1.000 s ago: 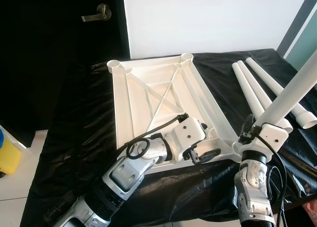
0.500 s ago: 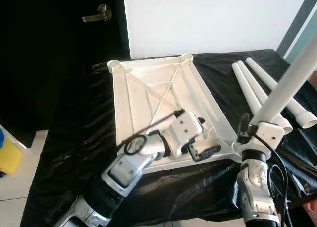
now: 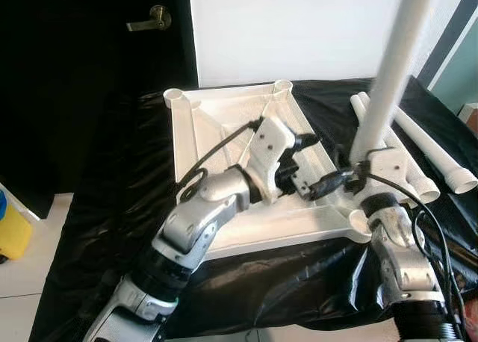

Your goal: Building children table

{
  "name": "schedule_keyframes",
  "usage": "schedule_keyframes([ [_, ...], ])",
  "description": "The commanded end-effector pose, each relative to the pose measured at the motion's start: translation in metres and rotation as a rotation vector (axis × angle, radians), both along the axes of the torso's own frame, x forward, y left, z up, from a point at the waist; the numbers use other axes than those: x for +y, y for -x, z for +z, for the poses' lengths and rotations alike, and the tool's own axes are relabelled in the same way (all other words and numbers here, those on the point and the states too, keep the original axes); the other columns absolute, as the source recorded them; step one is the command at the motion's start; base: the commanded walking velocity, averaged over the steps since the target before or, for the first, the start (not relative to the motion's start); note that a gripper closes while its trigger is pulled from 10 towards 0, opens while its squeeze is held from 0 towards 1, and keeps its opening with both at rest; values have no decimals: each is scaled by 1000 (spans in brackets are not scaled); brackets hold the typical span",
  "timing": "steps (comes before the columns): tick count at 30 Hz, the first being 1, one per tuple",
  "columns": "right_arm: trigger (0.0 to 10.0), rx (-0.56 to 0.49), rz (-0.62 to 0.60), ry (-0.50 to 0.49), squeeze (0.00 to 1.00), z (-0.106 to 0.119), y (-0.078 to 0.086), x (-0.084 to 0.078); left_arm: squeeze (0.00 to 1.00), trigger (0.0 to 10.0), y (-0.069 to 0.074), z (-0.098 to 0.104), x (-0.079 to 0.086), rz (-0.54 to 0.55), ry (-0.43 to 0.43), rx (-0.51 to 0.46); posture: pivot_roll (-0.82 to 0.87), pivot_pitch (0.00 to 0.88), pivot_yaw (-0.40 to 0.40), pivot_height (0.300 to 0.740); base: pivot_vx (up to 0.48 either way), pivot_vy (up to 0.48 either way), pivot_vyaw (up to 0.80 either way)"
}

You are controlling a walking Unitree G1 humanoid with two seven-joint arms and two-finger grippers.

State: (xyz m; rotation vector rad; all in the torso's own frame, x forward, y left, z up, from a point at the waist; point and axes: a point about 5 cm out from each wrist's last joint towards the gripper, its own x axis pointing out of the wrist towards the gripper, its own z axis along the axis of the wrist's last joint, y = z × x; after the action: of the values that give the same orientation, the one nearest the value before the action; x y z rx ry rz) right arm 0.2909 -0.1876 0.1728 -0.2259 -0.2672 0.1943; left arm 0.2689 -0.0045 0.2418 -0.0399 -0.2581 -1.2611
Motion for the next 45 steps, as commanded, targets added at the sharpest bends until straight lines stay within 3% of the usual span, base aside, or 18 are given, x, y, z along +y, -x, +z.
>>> schedule_keyframes([
  [1, 10000, 18, 105, 50, 0, 4, -1, 5, 0, 10000, 8, 8, -2, -180, -10, -38, -18, 0, -39, 740, 0, 0, 0],
  [16, 10000, 101, 398, 150, 0, 10, 5, 9, 0, 10000, 2, 18, -6, -235, -16, -48, -22, 0, -28, 740, 0, 0, 0],
  [21, 10000, 121, 431, 151, 0, 9, 6, 9, 0, 10000, 0, 19, -5, -232, -17, -46, -22, 0, -27, 740, 0, 0, 0],
  [28, 10000, 197, 540, 154, 0, -1, 11, 14, 0, 10000, -6, 25, 0, -245, 43, 0, -19, 0, -30, 740, 0, 0, 0],
  [31, 10000, 229, 563, 155, 0, -6, 10, 13, 0, 10000, -3, 38, 8, -318, 136, 41, -18, 0, -29, 740, 0, 0, 0],
  [36, 10000, 253, 581, 157, 0, -9, 11, 14, 0, 10000, 4, 40, 9, -392, 119, 30, -17, 0, -25, 740, 0, 0, 0],
  [37, 10000, 258, 588, 158, 0, -9, 11, 14, 0, 4667, 7, 40, 9, -428, 117, 33, -18, 0, -25, 740, 0, 0, 0],
  [39, 10000, 258, 588, 158, 0, -9, 11, 14, 0, 4667, 7, 40, 9, -428, 117, 33, -18, 0, -25, 740, 0, 0, 0],
  [40, 10000, 260, 595, 159, 0, -9, 11, 14, 0, 0, 10, 40, 9, -451, 119, 28, -19, 0, -22, 740, 0, 0, 0],
  [45, 10000, 262, 595, 158, 0, -9, 11, 14, 0, 0, 10, 40, 9, -458, 113, 26, -20, 0, -21, 740, 0, 0, 0],
])
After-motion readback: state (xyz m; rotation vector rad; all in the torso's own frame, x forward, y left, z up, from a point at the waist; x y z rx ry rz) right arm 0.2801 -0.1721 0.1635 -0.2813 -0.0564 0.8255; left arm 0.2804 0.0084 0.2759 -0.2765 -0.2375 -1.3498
